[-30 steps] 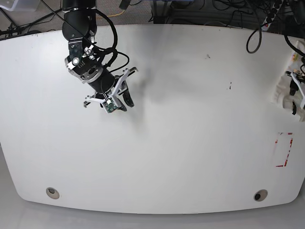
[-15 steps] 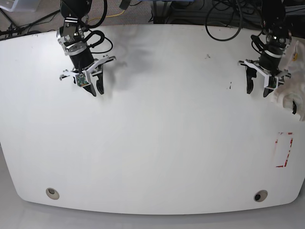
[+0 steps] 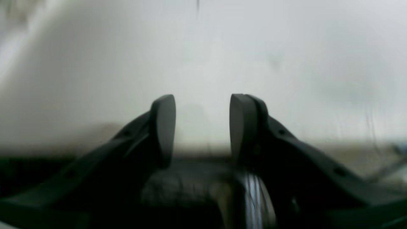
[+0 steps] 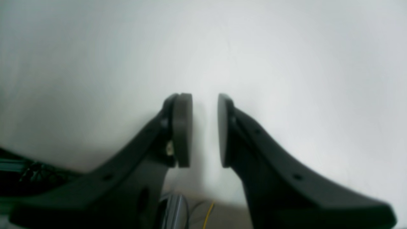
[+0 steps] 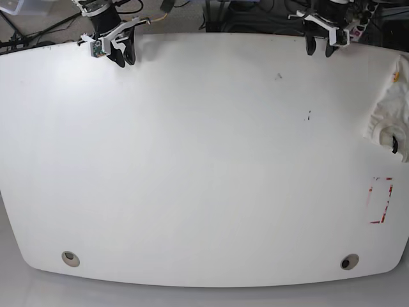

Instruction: Fold the T-shirt properly

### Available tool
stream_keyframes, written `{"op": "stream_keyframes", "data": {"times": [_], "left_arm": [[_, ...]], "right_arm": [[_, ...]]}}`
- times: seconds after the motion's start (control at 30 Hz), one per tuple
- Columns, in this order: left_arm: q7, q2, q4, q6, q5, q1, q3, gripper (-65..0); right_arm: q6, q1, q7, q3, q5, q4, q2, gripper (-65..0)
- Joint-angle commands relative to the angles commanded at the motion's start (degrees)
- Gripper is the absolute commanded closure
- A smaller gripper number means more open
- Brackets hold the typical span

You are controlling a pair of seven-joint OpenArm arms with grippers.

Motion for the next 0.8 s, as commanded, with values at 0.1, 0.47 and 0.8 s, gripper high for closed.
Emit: {"op": "stream_keyframes", "data": {"times": [0.1, 0.47, 0.8], "left_arm": [[0.1, 0.0, -0.3, 0.0, -3.8, 5.3, 0.0, -24.4], [0.1, -2.2, -22.9, 0.0, -3.3, 2.5, 0.0, -24.4], [-0.3, -9.9, -59.7, 0.4, 1.7, -18.0, 1.3, -24.3]], "right_arm": [[0.0, -4.0, 0.6, -2.1, -0.1, -0.2, 0.1, -12.4], [-0.79, -7.8, 10.1, -11.6, -6.9, -19.0, 1.7, -12.4], [-7.74, 7.4, 16.1, -16.3, -7.5, -48.5, 2.0, -12.4]]}}
